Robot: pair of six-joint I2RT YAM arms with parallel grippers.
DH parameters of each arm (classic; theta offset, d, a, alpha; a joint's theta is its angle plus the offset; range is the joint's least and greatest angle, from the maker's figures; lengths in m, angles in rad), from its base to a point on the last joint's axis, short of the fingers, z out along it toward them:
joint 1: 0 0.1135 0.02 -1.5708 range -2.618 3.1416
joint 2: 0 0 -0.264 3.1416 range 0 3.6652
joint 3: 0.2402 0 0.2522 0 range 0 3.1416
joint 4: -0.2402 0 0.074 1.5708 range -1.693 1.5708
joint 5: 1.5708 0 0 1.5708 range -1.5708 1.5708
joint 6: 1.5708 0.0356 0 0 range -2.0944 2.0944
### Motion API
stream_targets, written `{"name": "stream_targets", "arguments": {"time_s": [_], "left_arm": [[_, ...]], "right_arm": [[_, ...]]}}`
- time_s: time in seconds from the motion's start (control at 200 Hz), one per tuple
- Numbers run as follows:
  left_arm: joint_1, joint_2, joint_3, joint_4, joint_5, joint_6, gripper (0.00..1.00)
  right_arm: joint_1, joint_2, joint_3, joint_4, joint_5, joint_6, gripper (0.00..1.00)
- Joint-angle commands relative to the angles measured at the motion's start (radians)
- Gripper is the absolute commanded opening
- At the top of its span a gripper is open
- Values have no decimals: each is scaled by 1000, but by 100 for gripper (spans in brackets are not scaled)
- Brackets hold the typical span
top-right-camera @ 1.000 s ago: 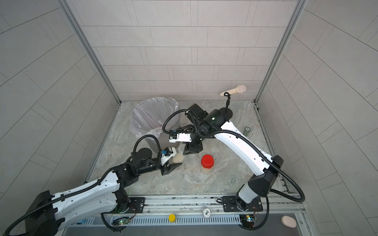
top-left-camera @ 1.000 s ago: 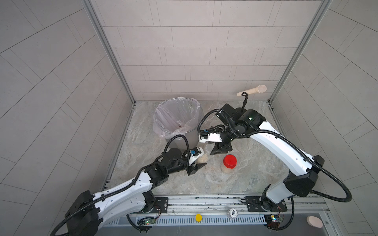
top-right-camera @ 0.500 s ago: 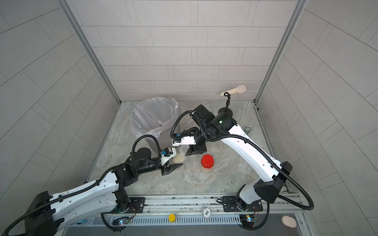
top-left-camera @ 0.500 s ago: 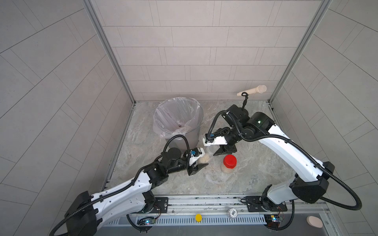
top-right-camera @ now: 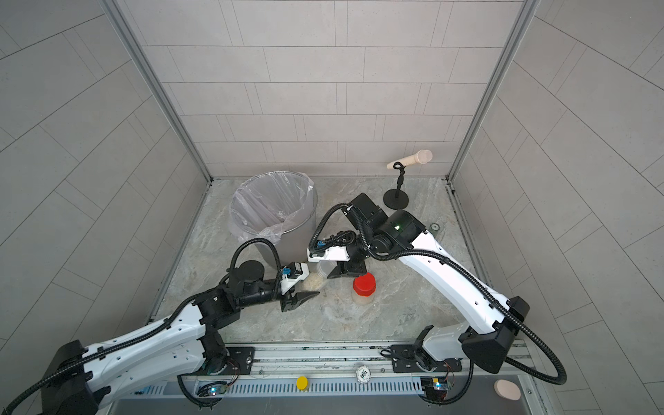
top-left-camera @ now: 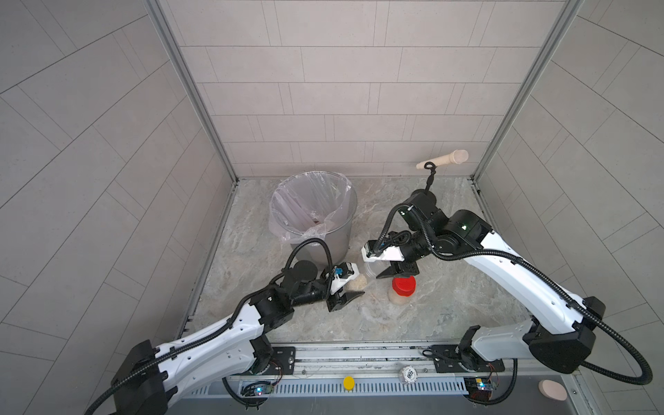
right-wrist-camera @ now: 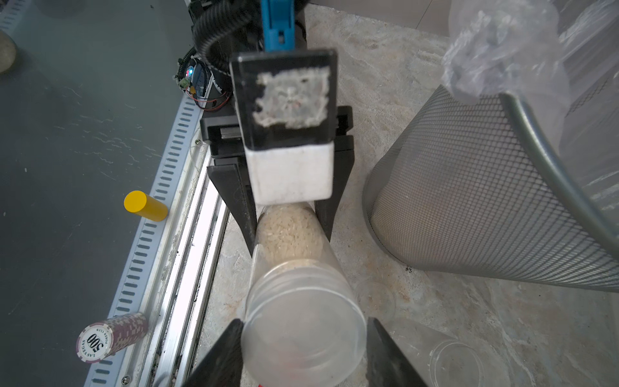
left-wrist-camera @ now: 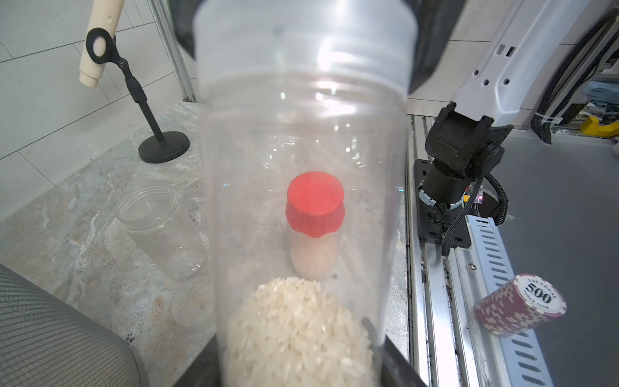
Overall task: Empty moldy rice from jars
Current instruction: Unscrew the lid from the jar.
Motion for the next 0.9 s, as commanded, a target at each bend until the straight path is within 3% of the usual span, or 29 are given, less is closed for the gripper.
{"name": "stream_targets", "arguments": {"time_s": [0.0,0.215,0.25,0.265,0.285,0.45,0.54,0.811,0.896], "left_arm": [[8,-23,26,-14,-20,-18,11],[8,-26,23,-23,-27,-11,12],[8,-31,19,-24,-32,-12,12],[9,-33,17,-25,-34,-12,12],[9,-35,16,-23,-37,-11,12],[9,-45,11,-17,-37,-12,13],[8,-39,12,-13,-37,-11,13],[9,-25,12,3,-36,-7,13],[9,-26,12,7,-38,-6,13]], "right_arm": [[-11,-29,-12,-22,-13,12,54],[-11,-20,-6,-15,-2,18,64],[-11,-21,-6,-12,1,18,68],[-11,-21,-8,-11,1,17,76],[-11,-22,-8,-9,2,15,79],[-10,-17,-12,-1,16,16,83],[-18,-23,-13,2,35,22,99],[-44,-127,-86,101,-6,158,100],[-44,-149,-103,139,-42,308,100]]}}
